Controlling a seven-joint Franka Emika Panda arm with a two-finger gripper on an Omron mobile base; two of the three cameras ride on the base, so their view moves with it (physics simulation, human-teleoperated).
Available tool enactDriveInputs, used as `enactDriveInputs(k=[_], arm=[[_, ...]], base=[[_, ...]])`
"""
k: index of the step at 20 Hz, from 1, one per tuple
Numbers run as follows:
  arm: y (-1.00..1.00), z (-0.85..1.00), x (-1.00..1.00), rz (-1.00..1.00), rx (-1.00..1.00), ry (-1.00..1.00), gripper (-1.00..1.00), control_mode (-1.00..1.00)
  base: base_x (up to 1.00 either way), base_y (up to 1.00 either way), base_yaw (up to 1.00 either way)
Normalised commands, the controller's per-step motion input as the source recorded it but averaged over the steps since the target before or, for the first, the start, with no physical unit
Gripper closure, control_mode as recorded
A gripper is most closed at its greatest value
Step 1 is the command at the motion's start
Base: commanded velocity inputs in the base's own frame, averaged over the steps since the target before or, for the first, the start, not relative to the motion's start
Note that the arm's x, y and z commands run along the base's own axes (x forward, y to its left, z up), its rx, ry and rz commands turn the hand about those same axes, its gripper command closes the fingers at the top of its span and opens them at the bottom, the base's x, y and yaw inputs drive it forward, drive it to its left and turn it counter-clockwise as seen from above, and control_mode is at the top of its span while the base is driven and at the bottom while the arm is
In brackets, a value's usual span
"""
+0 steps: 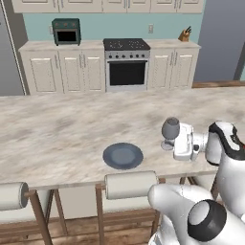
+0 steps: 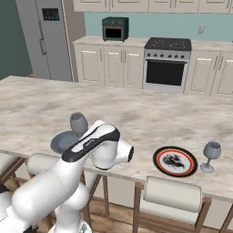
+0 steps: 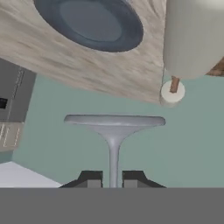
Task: Retrieve the wine glasses from the counter and place one next to each plate.
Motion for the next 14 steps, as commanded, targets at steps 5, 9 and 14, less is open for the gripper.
enactDriveInputs(k=[5, 9, 14], arm=[[-0.42, -0.20, 0.39, 0.40, 0.00, -0.06, 1.00, -1.00], [-0.10, 0.00, 0.36, 0.18, 0.00, 0.00, 1.00, -1.00], [0.00, 0.00, 0.18, 0.05, 0.00, 0.01, 1.00, -1.00]], base=[[0.00, 0.00, 0.00], [0.00, 0.00, 0.00], [0.00, 0.00, 0.00]])
